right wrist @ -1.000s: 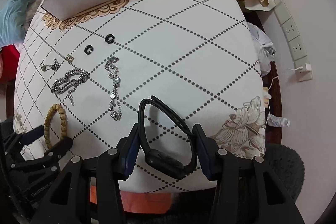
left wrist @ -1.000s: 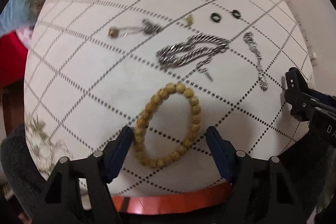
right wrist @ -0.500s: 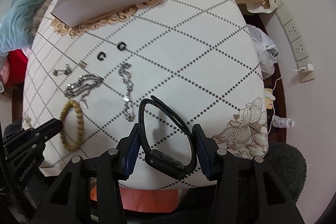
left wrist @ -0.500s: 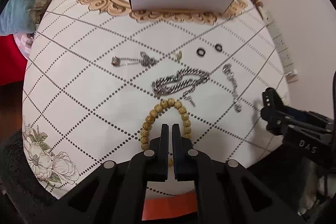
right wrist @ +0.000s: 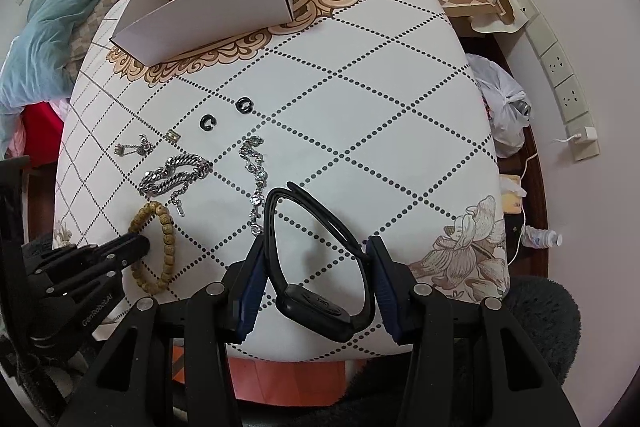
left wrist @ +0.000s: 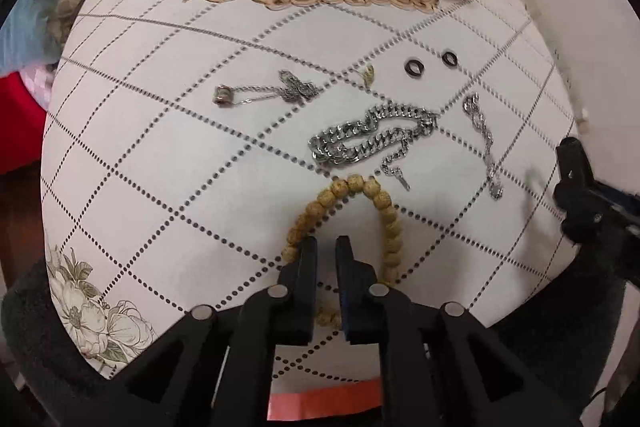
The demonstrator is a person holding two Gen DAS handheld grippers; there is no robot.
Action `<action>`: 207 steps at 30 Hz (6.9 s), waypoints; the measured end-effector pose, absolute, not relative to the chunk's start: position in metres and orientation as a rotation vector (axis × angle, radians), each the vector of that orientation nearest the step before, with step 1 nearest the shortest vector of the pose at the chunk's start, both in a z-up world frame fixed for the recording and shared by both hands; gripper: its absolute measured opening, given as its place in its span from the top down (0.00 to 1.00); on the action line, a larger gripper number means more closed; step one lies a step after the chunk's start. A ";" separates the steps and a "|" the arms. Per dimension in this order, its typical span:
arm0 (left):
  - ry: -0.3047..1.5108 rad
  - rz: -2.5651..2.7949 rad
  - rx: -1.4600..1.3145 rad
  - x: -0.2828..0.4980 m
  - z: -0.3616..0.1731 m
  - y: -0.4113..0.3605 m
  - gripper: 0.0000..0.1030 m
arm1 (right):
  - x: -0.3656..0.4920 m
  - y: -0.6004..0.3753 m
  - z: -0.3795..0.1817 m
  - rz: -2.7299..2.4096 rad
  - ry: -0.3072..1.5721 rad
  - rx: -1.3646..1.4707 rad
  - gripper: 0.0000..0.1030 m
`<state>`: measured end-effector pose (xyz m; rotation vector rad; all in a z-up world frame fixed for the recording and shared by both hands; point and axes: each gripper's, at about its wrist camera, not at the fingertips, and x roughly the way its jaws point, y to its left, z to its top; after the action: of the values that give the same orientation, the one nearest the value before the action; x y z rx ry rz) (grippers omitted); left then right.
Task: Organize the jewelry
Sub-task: 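Close the right tool on the watch band while the left tool grasps the bead bracelet, then carry the watch band and bead bracelet into the box and open both tools, then withdraw both tools from the box back toward the remaining jewelry, then grasp a silver chain with the right tool while the left tool grasps the thick silver chain, then carry both silver chains into the box and open both tools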
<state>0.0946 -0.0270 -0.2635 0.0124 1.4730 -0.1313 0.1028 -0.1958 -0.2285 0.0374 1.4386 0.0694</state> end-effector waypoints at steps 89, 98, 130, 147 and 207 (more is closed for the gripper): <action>1.227 -0.018 -0.198 0.303 -0.151 0.040 0.32 | 0.335 -0.109 -0.184 0.191 1.302 -0.074 0.12; 1.195 0.092 -0.073 0.273 -0.160 0.039 0.00 | 0.309 -0.126 -0.193 0.128 1.298 -0.087 0.04; 0.968 0.148 -0.019 0.154 -0.051 0.033 0.00 | 0.195 -0.124 -0.065 0.105 1.050 -0.105 0.04; 1.059 0.234 0.042 0.088 -0.140 0.048 0.00 | 0.105 -0.153 -0.179 0.030 1.254 0.039 0.16; 1.125 -0.059 -0.232 0.108 -0.187 0.016 0.93 | 0.092 -0.203 -0.189 0.046 1.076 0.243 0.94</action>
<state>0.1075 0.0163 -0.1873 -0.2324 1.1247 -0.0593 0.0920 -0.2033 -0.1886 0.2429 1.0758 0.0455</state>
